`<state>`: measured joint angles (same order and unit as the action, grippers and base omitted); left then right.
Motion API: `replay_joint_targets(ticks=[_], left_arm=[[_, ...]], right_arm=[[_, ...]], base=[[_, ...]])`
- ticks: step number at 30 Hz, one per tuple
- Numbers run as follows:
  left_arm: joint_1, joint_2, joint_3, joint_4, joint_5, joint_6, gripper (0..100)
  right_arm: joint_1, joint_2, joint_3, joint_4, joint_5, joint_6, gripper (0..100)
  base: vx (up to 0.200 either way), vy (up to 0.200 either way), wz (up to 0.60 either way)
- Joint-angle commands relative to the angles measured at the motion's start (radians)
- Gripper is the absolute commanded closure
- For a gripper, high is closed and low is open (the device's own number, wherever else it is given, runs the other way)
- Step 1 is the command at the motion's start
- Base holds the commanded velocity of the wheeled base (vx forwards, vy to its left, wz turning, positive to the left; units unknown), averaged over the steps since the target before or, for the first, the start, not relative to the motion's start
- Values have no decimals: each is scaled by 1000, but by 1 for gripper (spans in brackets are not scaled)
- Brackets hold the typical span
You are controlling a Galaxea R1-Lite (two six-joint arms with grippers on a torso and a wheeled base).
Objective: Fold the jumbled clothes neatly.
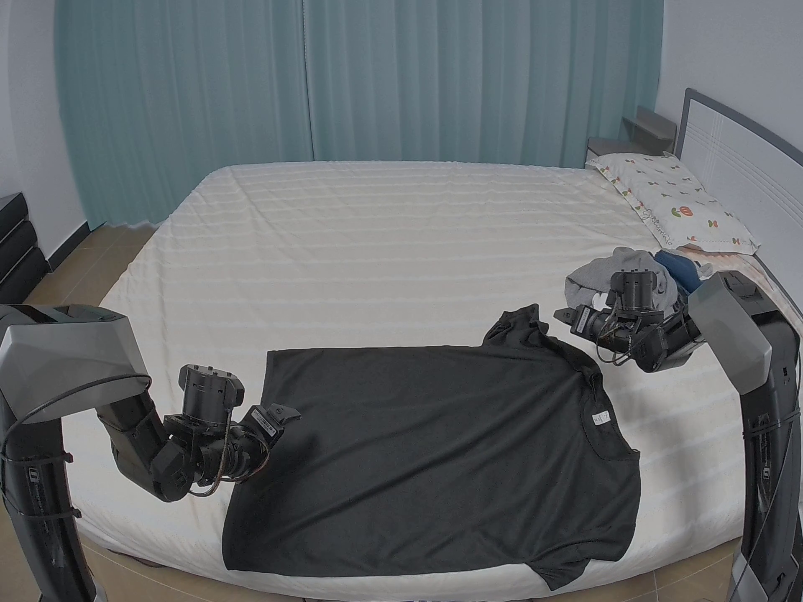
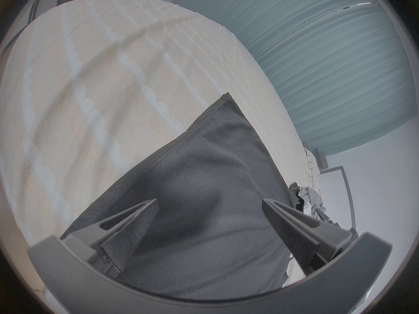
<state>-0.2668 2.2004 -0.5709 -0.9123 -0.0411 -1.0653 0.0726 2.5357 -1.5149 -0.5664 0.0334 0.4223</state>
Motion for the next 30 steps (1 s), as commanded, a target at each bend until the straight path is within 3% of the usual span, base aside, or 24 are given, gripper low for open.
replay_joint_targets(ticks=[1, 13, 14, 24, 30], left_arm=[[0, -1, 0, 0, 0, -1, 0], [0, -1, 0, 0, 0, -1, 0], [0, -1, 0, 0, 0, -1, 0], [0, 1, 0, 0, 0, -1, 0], [0, -1, 0, 0, 0, -1, 0]], right_arm=[[56, 90, -143, 60, -18, 3, 0], [95, 224, -369, 191, -58, 3, 0], [95, 230, -378, 201, -59, 3, 100], [69, 250, -429, 203, -90, 4, 100], [26, 248, -462, 203, -89, 81, 100]], base=[[0, 0, 0], [0, 0, 0], [0, 0, 0], [0, 0, 0], [0, 0, 0]])
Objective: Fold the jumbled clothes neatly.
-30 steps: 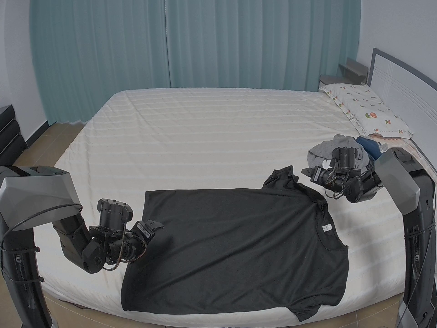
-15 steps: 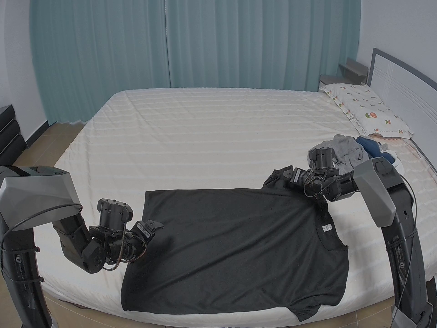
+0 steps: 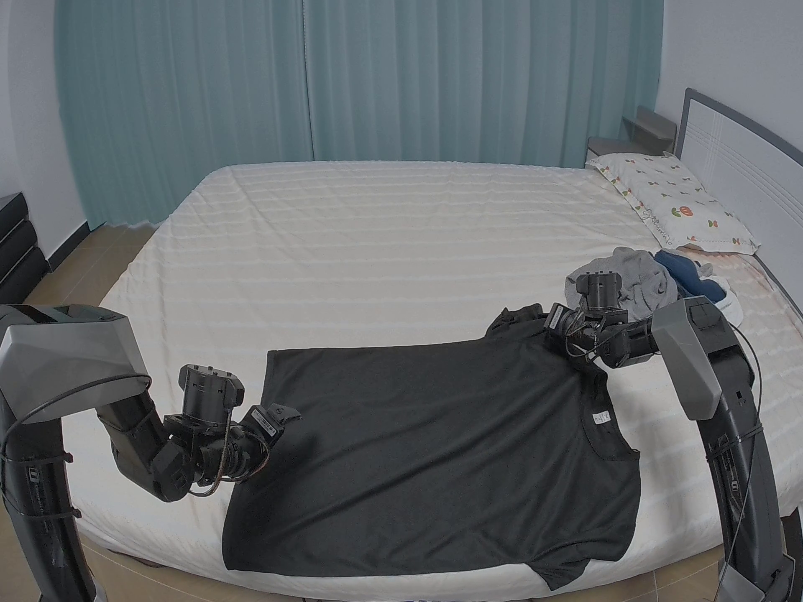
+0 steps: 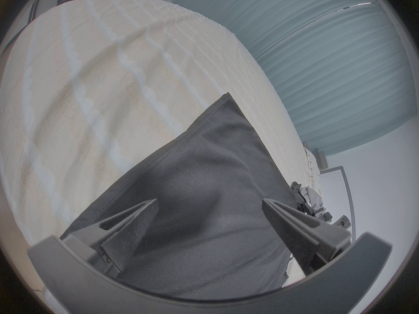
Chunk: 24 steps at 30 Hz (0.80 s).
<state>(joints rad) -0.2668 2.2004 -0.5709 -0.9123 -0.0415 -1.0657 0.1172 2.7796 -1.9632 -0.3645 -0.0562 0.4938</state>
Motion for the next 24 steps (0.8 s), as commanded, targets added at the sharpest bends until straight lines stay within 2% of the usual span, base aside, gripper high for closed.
replay_joint_targets(ticks=[1, 10, 11, 15, 20, 24], left_arm=[[0, 1, 0, 0, 0, 0, 0], [0, 1, 0, 0, 0, 0, 0], [0, 1, 0, 0, 0, 0, 0], [0, 1, 0, 0, 0, 0, 0], [3, 1, -6, 0, 0, -3, 0], [14, -1, -24, 0, -1, -23, 0]], right_arm=[[-31, 14, -16, -10, 2, 14, 100], [-36, 41, -22, -13, 16, 61, 100], [-36, 43, -25, -13, 16, 61, 0], [-39, 34, -37, -14, 13, 74, 0], [-41, -43, -25, -5, 16, 180, 0], [-44, -74, 6, -4, 13, 193, 0]], base=[[0, 0, 0], [0, 0, 0], [0, 0, 0], [0, 0, 0], [0, 0, 0], [0, 0, 0]])
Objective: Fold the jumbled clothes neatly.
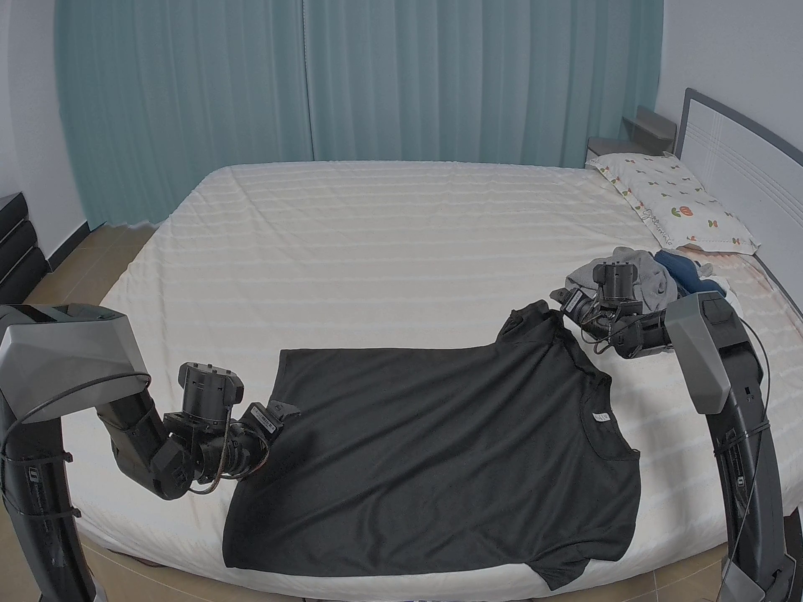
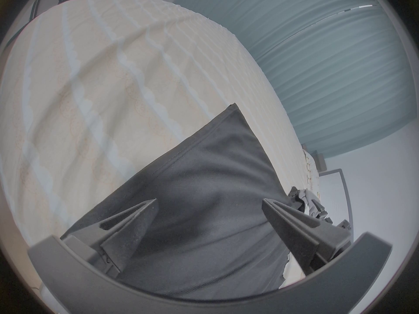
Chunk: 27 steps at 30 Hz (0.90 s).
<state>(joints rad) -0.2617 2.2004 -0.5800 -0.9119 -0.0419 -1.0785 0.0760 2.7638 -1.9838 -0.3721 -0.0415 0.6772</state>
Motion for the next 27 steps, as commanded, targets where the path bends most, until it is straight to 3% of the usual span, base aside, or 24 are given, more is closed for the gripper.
replay_joint_targets(ticks=[1, 7, 11, 12, 14, 15, 19, 27], left_arm=[[19, -2, -41, 4, 2, -26, 0], [71, -13, -147, 36, 8, -18, 0], [91, 1, -245, 87, 10, 26, 0], [107, 12, -328, 139, 10, 48, 0], [107, 12, -328, 139, 10, 48, 0], [111, 71, -480, 222, 10, 49, 0], [108, 182, -669, 283, 10, 54, 0], [105, 340, -851, 294, 24, 112, 0]], right_arm=[[-2, -81, 60, 1, -1, 13, 0], [-2, -197, 253, -7, 17, 42, 0], [-4, -217, 304, -7, 18, 44, 0], [-4, -222, 329, -7, 18, 45, 0], [-4, -222, 329, -7, 18, 45, 0], [-4, -239, 378, -8, 18, 45, 0], [-4, -260, 422, -21, 25, 67, 0], [-2, -257, 464, -87, 25, 77, 0]], base=[[0, 0, 0], [0, 0, 0], [0, 0, 0], [0, 0, 0], [0, 0, 0], [0, 0, 0], [0, 0, 0], [0, 0, 0]])
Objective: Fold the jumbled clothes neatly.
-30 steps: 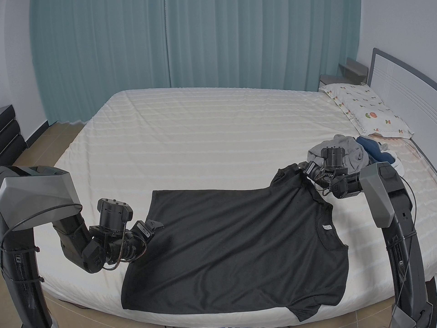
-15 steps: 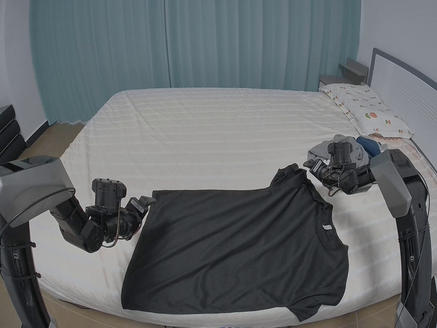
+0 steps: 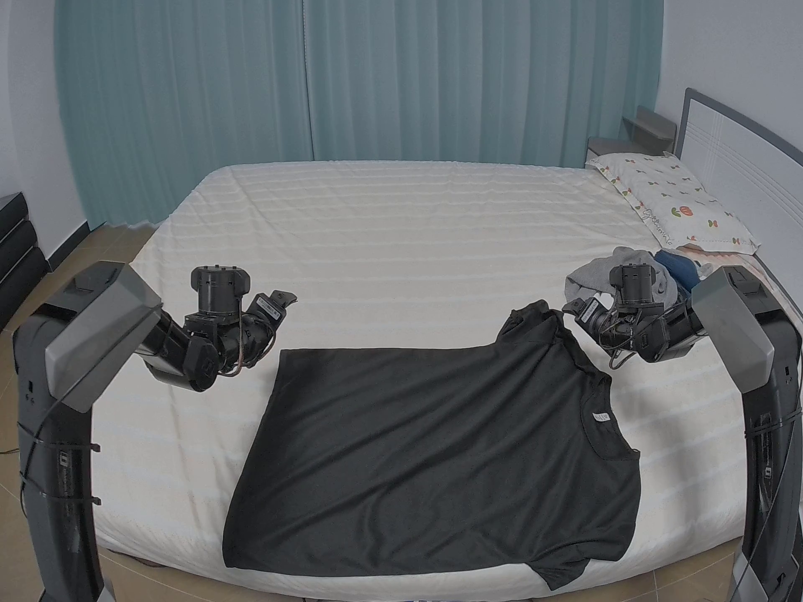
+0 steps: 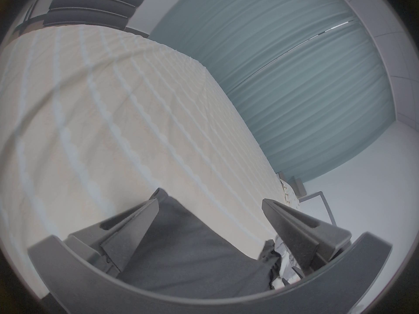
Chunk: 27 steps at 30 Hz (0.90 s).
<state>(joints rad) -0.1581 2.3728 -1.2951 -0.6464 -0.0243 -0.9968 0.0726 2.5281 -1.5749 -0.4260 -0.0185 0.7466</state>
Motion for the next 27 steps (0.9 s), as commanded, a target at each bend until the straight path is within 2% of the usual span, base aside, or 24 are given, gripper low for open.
replay_joint_targets(ticks=[1, 9, 24, 25, 27], left_arm=[[-1, 183, -151, 28, 7, 33, 0], [-6, 293, -270, 17, 109, 56, 0], [-11, 295, -266, 19, 112, 55, 0], [-9, 295, -265, 19, 112, 55, 100], [-9, 296, -265, 19, 112, 55, 100]], right_arm=[[1, -20, 55, -34, 2, 8, 0], [9, -17, 55, -34, 2, 8, 0], [10, 1, 41, -34, 2, 8, 0], [10, 1, 41, -34, 2, 8, 0], [10, 1, 39, -34, 2, 8, 0]], base=[[0, 0, 0], [0, 0, 0], [0, 0, 0], [0, 0, 0], [0, 0, 0]])
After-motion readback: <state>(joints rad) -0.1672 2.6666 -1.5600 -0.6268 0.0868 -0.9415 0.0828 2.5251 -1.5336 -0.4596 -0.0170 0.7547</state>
